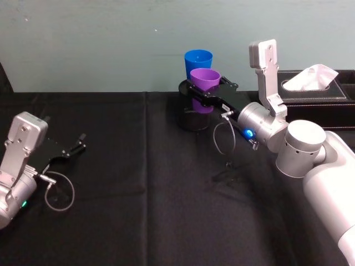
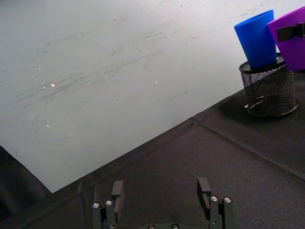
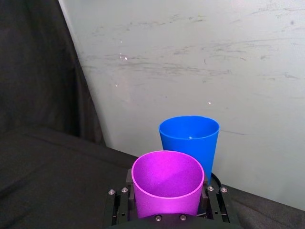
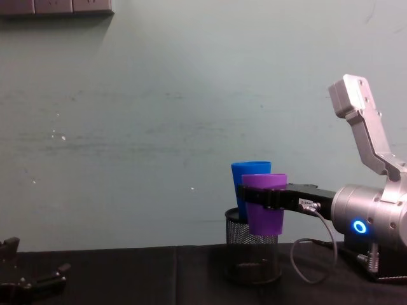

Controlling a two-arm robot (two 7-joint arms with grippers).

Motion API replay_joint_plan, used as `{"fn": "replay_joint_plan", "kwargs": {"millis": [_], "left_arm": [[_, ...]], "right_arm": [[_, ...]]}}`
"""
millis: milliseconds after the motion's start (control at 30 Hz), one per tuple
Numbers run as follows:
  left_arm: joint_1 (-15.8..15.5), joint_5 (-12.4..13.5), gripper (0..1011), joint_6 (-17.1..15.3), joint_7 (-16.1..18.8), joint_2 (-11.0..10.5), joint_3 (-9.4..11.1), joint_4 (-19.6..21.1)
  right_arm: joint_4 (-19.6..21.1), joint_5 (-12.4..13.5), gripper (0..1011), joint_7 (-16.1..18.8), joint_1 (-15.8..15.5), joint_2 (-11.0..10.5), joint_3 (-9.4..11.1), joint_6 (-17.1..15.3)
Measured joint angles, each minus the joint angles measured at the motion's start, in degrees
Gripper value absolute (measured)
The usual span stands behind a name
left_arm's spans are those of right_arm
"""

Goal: Pick up one cup with a gripper and tap it against the other cup.

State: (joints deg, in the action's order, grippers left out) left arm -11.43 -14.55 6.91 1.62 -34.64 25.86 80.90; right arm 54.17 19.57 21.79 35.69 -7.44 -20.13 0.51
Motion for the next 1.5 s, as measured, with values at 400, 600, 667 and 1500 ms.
{"fn": "replay_joint_plan", "kwargs": {"millis": [400, 600, 667, 1500], "left_arm": [[0.0, 0.0, 1000, 0.0, 0.0, 0.0, 0.0, 0.0], [0.0, 0.0, 1000, 0.0, 0.0, 0.0, 0.0, 0.0], [0.0, 0.0, 1000, 0.0, 0.0, 0.0, 0.0, 0.0], [0.0, 0.0, 1000, 0.0, 0.0, 0.0, 0.0, 0.0]], "right_arm": [[-0.1, 0.0, 733, 0.0, 0.1, 0.0, -0.1, 0.0], [-0.1, 0.0, 733, 0.0, 0.1, 0.0, -0.1, 0.0], [-0.1, 0.0, 733, 0.0, 0.1, 0.0, -0.1, 0.0], [-0.1, 0.0, 733, 0.0, 0.1, 0.0, -0.1, 0.0]]}}
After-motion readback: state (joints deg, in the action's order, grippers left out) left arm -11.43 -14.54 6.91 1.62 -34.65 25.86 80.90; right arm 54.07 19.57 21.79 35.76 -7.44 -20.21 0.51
